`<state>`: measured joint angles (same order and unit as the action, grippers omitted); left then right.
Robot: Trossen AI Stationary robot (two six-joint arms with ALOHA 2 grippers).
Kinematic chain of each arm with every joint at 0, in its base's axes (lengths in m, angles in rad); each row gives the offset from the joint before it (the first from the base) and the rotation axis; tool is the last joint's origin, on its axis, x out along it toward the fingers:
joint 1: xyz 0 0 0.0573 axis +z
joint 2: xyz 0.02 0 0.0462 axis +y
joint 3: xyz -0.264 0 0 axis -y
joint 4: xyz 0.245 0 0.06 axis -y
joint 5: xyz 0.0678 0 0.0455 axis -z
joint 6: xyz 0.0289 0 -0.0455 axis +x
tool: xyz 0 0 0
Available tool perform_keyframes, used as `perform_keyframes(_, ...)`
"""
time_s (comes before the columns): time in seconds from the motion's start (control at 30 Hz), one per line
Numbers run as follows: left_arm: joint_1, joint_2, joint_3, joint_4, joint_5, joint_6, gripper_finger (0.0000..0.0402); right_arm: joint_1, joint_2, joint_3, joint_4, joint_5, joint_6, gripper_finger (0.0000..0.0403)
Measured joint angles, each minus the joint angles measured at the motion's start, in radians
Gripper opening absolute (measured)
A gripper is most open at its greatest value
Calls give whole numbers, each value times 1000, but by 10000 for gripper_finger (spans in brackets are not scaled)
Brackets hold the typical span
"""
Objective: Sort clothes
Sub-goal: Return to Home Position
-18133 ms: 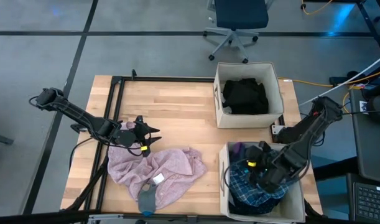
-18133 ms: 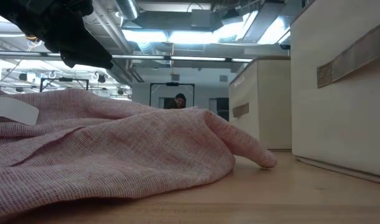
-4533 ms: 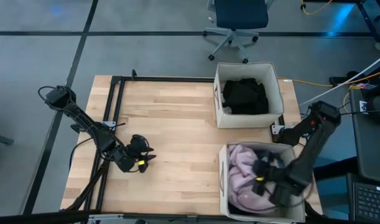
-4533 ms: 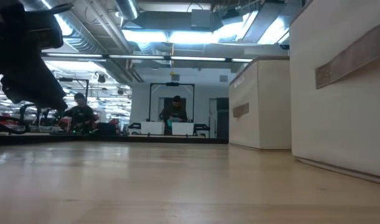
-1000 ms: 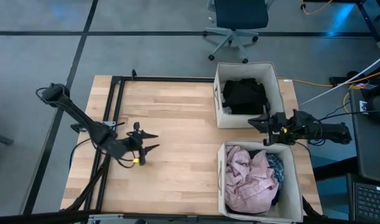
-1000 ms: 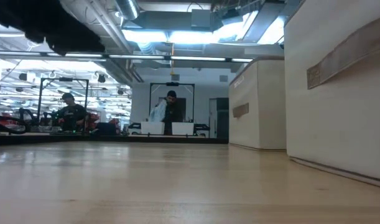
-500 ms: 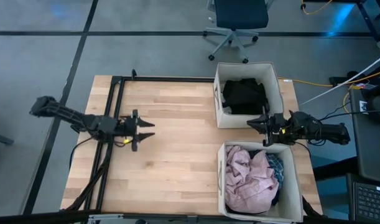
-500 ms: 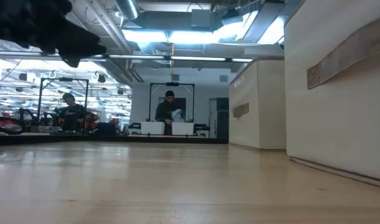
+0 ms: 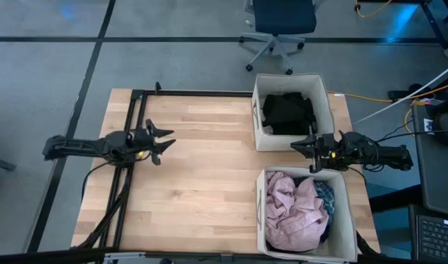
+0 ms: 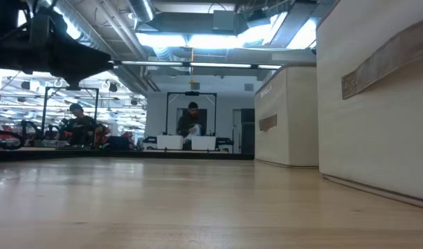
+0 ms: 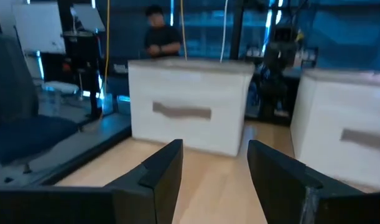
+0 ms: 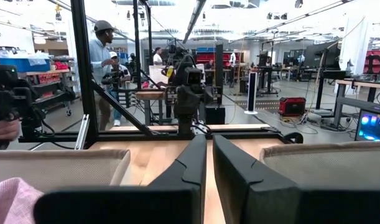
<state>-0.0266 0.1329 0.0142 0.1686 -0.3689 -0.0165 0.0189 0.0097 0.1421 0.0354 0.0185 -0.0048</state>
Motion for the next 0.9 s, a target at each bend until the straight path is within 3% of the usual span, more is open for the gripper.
perform_keyframes(0.17, 2, -135, -4, -84, 1, 7, 172, 0, 0, 0, -16, 0, 0, 32)
perform_keyframes(0.9, 2, -127, -4, -107, -14, -5, 172, 0, 0, 1, -45, 0, 1, 32)
